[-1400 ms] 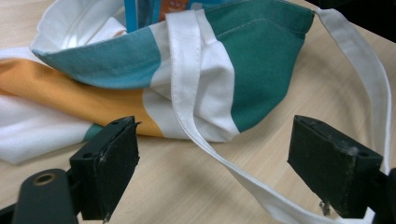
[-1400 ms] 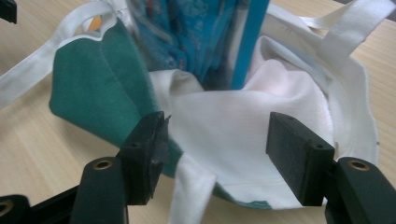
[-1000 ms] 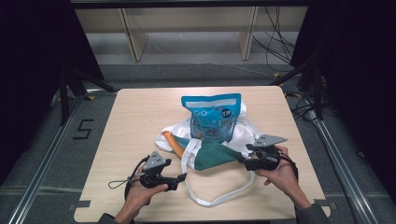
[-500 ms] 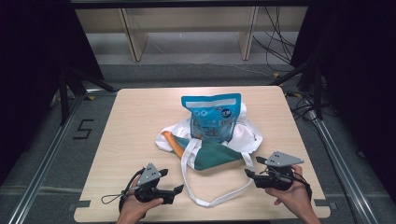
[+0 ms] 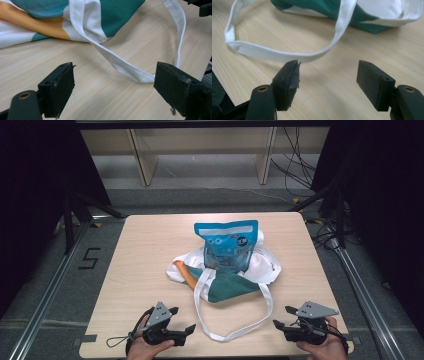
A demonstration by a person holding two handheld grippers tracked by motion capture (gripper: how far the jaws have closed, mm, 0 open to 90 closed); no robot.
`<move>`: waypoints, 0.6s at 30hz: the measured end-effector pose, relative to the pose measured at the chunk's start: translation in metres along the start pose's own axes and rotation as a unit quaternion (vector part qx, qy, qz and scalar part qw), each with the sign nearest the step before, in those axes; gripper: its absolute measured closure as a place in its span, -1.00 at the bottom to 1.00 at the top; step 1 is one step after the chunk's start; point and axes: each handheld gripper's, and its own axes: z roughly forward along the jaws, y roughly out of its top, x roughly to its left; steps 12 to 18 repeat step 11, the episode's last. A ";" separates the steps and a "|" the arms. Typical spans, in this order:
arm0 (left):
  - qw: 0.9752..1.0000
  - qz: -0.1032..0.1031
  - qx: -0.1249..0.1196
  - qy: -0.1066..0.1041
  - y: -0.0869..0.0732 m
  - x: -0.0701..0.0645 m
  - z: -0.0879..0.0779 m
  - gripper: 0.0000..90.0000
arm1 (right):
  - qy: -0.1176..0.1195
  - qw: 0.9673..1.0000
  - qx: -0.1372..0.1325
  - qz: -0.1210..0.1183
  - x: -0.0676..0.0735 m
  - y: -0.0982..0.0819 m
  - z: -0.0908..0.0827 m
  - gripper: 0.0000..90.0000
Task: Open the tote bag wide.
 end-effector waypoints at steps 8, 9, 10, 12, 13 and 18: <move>1.000 0.021 0.015 -0.003 0.000 -0.001 0.003 -0.65 | -0.001 1.000 0.010 -0.015 -0.003 -0.005 0.003 -0.23; 1.000 0.019 0.014 -0.001 0.000 -0.001 0.003 -0.65 | 0.009 1.000 0.016 -0.017 -0.003 -0.005 0.004 -0.23; 1.000 0.017 0.012 -0.002 0.000 -0.001 0.004 -0.65 | 0.005 1.000 0.014 -0.019 -0.003 -0.005 0.004 -0.23; 1.000 0.021 0.016 -0.003 0.000 0.000 0.003 -0.65 | 0.001 1.000 0.015 -0.027 -0.004 -0.005 0.004 -0.23; 1.000 0.021 0.016 -0.003 0.000 0.000 0.003 -0.65 | 0.001 1.000 0.015 -0.027 -0.004 -0.005 0.004 -0.23; 1.000 0.021 0.016 -0.003 0.000 0.000 0.003 -0.65 | 0.001 1.000 0.015 -0.027 -0.004 -0.005 0.004 -0.23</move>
